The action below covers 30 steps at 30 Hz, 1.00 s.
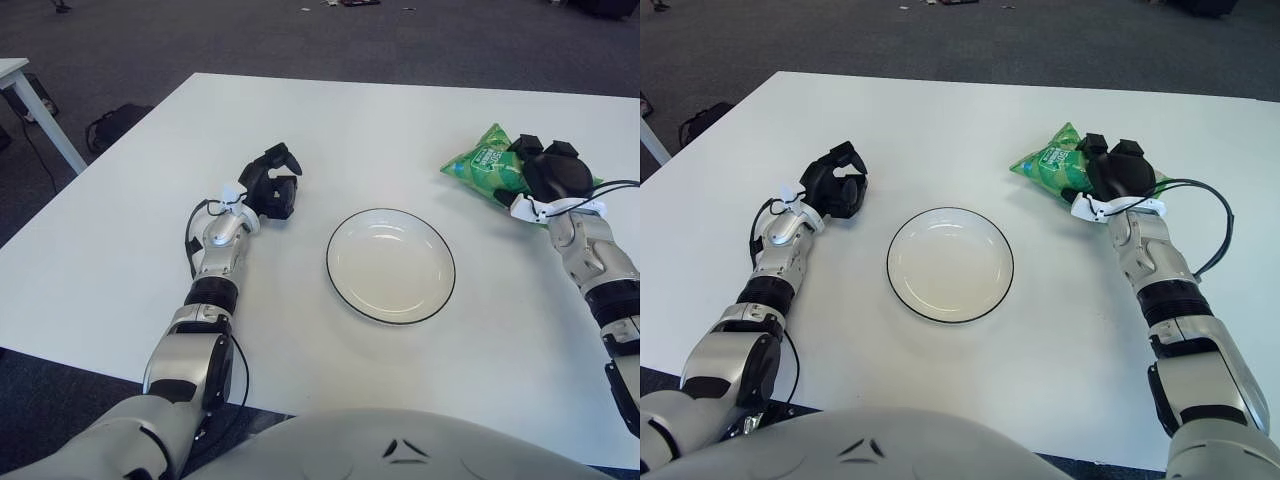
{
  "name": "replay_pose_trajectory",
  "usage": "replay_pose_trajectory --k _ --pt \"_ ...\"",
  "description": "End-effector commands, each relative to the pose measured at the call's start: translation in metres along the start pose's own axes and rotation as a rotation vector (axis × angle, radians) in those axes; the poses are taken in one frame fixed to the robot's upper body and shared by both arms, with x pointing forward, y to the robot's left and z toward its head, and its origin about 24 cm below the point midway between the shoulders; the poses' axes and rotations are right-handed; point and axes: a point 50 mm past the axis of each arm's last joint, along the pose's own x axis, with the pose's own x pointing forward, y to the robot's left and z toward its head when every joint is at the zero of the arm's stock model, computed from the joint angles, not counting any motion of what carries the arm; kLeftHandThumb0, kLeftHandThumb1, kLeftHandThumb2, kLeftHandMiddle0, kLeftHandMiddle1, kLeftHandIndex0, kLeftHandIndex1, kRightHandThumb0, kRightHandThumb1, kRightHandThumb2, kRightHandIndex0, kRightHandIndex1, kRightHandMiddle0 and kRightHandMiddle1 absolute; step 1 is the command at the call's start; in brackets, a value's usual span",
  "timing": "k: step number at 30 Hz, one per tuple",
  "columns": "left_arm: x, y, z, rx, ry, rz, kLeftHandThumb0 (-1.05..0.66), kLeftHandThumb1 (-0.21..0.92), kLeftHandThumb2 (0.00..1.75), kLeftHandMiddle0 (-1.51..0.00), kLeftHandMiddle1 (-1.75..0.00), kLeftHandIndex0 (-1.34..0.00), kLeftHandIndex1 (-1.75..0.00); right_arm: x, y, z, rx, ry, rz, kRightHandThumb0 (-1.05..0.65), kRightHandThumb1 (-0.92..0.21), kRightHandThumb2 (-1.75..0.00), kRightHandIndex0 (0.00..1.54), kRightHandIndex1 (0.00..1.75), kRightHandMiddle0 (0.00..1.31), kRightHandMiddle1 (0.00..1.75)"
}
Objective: Put the snack into the plate.
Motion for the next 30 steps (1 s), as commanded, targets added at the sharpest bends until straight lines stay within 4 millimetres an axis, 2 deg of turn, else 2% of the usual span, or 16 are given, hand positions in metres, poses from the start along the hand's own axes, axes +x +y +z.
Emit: replay_pose_trajectory --k 1,11,22,30 --pt "-0.037 -0.009 -0.042 -0.067 0.162 0.034 -0.47 0.33 1.29 -1.24 -1.75 -0.59 -1.75 -0.017 0.033 -0.011 0.025 0.082 0.164 0.5 -0.24 -1.41 0.67 1.75 0.9 1.75" --pt "-0.037 -0.01 -0.042 -0.067 0.165 0.034 -0.48 0.3 1.34 -1.25 -1.75 -0.62 -1.75 -0.012 0.029 -0.014 0.03 0.106 0.145 0.52 -0.19 -1.47 0.71 1.75 0.96 1.75" --pt "-0.036 -0.011 -0.042 -0.055 0.185 0.038 -0.5 0.26 1.39 -1.27 -1.75 -0.66 -1.75 -0.001 -0.015 0.005 0.075 0.08 0.034 0.53 -0.17 -1.5 0.73 1.75 1.02 1.75" --pt "-0.035 -0.013 -0.042 -0.064 0.173 0.036 -0.48 0.3 1.34 -1.26 -1.75 -0.63 -1.75 0.0 -0.041 0.022 0.247 0.069 -0.064 0.53 -0.16 -1.51 0.74 1.75 1.03 1.75"
